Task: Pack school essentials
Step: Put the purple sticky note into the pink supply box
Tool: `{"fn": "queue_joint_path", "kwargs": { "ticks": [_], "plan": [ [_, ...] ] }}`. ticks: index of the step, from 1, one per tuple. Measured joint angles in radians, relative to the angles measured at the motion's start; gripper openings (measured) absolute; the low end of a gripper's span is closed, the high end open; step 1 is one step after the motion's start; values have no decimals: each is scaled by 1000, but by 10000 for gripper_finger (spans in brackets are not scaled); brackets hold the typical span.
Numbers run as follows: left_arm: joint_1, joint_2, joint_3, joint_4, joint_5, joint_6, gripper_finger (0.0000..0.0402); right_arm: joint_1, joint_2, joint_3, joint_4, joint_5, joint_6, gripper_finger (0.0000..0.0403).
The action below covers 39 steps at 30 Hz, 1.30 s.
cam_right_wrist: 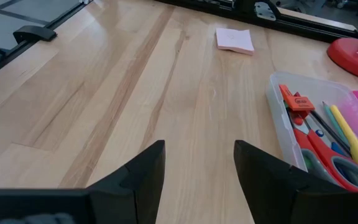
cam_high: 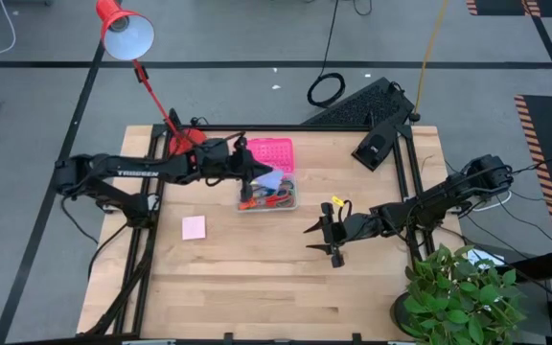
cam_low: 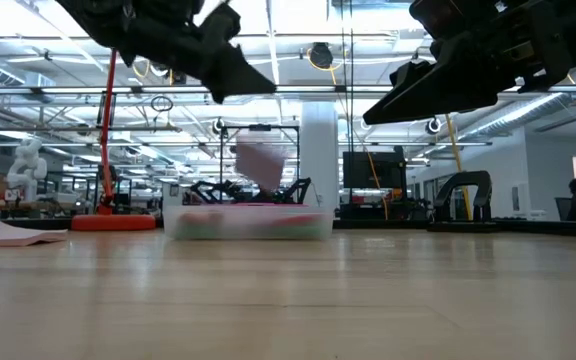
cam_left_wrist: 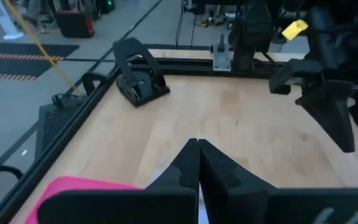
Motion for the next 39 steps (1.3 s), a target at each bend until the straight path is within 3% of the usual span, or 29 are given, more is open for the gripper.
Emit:
{"fn": "queue_joint_path", "kwargs": {
  "ticks": [8,16,21,27,36,39],
  "plan": [
    [0,109,0,98,6,-26,1,0,0,0,0,0,1,185],
    [-9,69,1,-119,64,-34,30,0,0,0,0,0,1,185],
    [-51,69,0,-313,-82,-7,73,0,0,0,0,0,1,185],
    [-96,80,0,-401,-242,-34,96,-1,0,0,4,3,1,185],
    [-74,111,-1,-508,-249,-31,97,-3,0,0,7,25,2,185],
    [-70,147,4,-471,-241,-2,97,-3,0,0,5,25,2,185]
  ]
}}
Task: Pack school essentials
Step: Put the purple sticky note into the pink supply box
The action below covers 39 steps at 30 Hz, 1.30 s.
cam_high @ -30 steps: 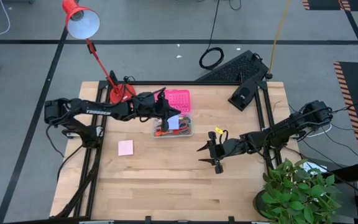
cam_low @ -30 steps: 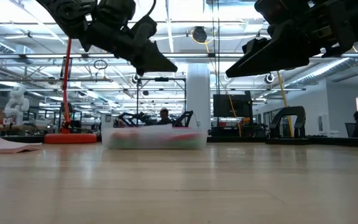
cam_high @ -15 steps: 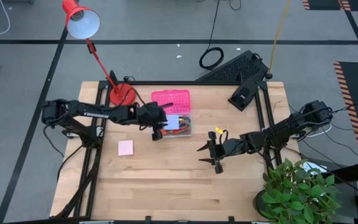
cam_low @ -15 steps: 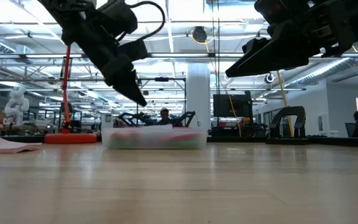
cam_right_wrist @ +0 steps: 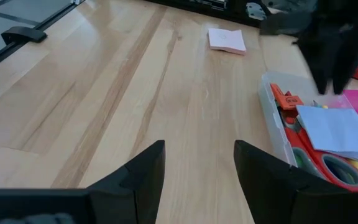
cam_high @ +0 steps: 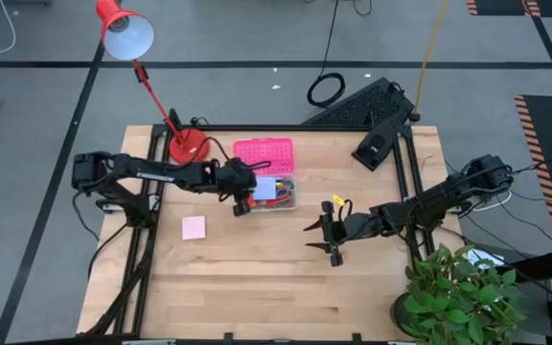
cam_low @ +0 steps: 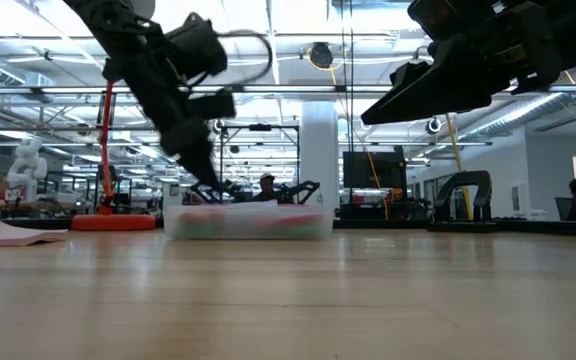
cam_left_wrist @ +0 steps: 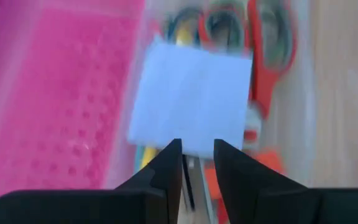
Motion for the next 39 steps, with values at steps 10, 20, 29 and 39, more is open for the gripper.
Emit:
{"fn": "queue_joint_path", "kwargs": {
  "ticks": [10,20,29,39],
  "plan": [
    [1,105,-3,29,-13,44,97,0,0,-15,7,0,4,185],
    [27,118,-3,69,3,64,97,-3,0,-15,13,0,2,185],
    [21,136,-3,171,139,78,97,-3,0,-15,17,0,0,185],
    [5,124,25,172,89,1,97,-3,0,-15,18,0,0,185]
  ]
}}
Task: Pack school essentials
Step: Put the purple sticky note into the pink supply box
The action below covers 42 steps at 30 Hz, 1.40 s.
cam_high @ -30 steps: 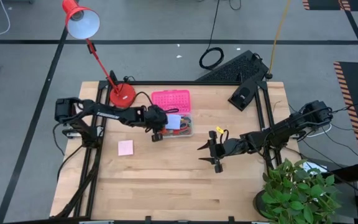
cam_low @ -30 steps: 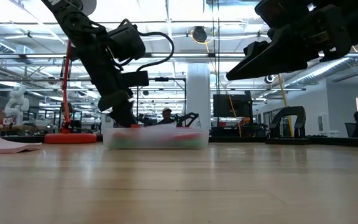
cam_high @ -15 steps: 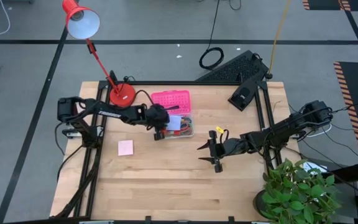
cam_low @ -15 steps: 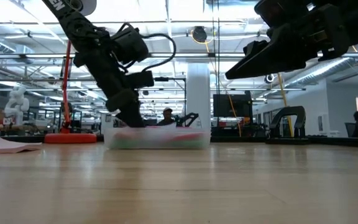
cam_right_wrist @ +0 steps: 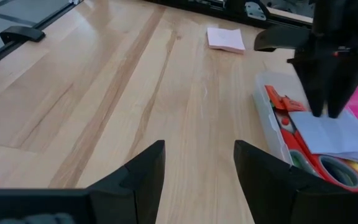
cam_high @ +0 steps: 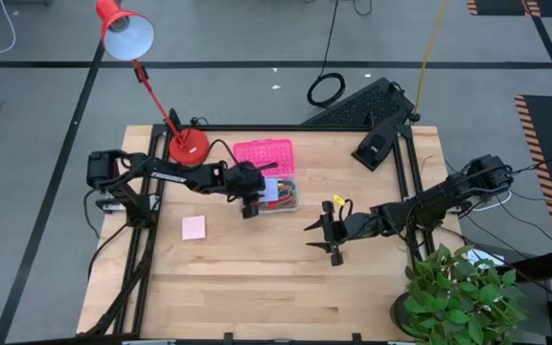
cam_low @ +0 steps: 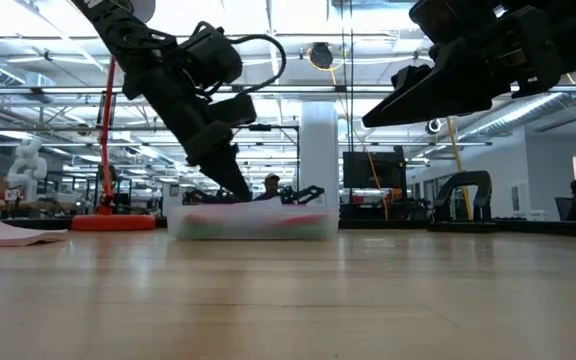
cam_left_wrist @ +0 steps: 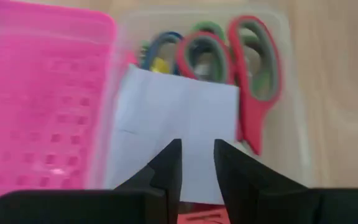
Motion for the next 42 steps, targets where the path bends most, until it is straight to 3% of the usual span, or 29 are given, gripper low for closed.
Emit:
{"fn": "queue_joint_path", "kwargs": {
  "ticks": [4,12,18,22,34,42],
  "plan": [
    [1,0,25,-46,-34,-3,115,0,0,0,0,0,0,185],
    [72,0,49,-68,-34,68,216,-1,0,0,0,0,0,185],
    [145,10,49,-77,94,100,241,-1,0,0,0,0,0,185],
    [158,12,49,-77,175,129,221,-1,0,0,0,0,0,185],
    [152,12,49,-91,174,180,94,0,0,0,0,0,-1,185],
    [150,35,47,-78,158,169,31,0,0,0,2,0,0,185]
  ]
}}
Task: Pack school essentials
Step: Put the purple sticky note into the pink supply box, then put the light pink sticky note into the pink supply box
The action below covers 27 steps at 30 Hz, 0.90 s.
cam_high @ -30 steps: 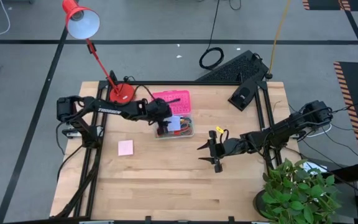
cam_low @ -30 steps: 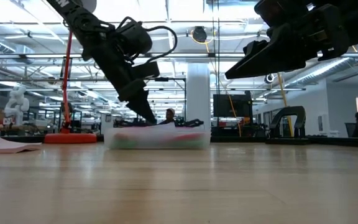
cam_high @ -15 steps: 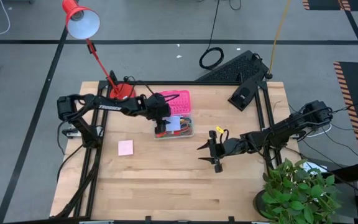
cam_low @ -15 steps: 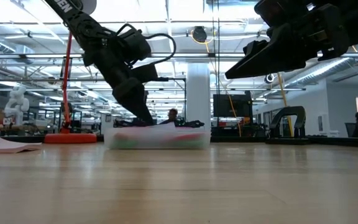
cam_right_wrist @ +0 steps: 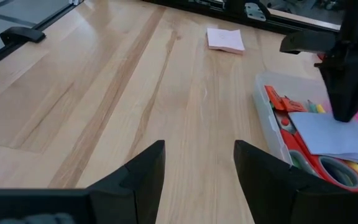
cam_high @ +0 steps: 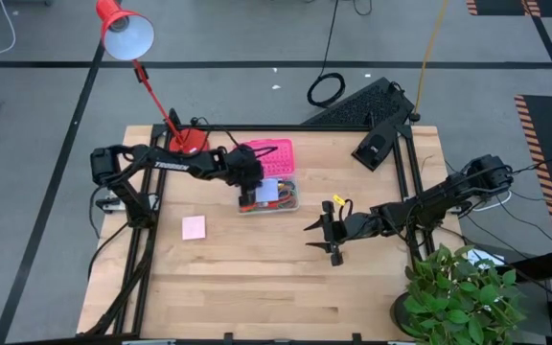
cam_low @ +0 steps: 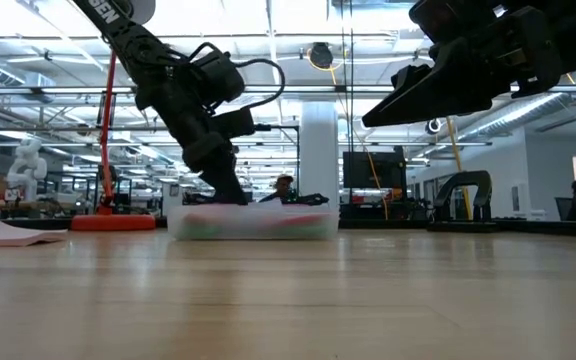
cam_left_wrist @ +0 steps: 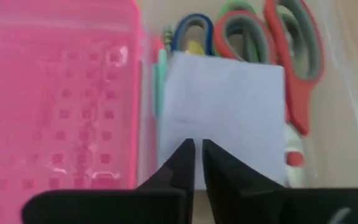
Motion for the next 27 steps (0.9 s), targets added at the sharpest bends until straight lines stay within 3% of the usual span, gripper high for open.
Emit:
{"fn": "queue_joint_path", "kwargs": {
  "ticks": [5,10,12,17,27],
  "plan": [
    [-20,-55,7,-37,-11,-52,4,0,0,0,-1,0,2,185],
    [-81,-197,8,-124,-15,-125,20,0,0,0,-3,0,3,185],
    [-135,-255,3,-216,-24,-163,28,0,0,1,-3,0,4,185],
    [-326,-332,-23,-428,-212,-328,52,0,0,1,-23,-4,10,185],
    [-648,-394,-146,-681,-360,-834,101,0,0,0,41,-4,44,185]
  ]
}}
